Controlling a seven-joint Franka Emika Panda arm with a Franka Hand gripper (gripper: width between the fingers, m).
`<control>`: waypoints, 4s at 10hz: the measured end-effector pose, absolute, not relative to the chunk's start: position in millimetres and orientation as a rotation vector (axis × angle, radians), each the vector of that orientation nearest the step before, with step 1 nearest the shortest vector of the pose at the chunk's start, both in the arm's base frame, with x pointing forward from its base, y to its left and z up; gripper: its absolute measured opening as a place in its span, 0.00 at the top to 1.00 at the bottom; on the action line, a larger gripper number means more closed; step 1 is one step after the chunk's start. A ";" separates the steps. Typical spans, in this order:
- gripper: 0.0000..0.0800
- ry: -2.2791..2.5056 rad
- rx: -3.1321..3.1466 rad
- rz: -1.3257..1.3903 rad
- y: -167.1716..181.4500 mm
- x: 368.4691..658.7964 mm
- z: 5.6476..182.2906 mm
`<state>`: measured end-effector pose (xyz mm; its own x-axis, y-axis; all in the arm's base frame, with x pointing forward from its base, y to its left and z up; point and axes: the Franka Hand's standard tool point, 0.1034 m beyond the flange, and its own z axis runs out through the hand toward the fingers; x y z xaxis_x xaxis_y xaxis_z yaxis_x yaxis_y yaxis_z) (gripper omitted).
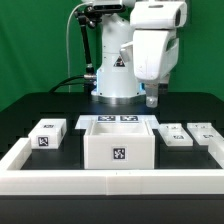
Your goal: Assemble cabinet
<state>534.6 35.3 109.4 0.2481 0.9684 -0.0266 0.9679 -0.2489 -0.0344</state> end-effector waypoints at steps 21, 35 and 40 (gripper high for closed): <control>0.00 -2.199 -2.131 0.156 -11.6 461.2 46.4; 0.00 -2.140 -2.148 0.160 2.1 434.8 19.1; 0.51 -2.139 -2.148 0.161 2.4 434.7 18.7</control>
Offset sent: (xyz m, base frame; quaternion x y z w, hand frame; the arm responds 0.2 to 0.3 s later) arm 0.0000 0.0000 0.0000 0.0000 0.0000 0.0000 1.0000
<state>434.7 2.4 18.7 0.0042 1.0000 -0.0002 0.9888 -0.0042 -0.1494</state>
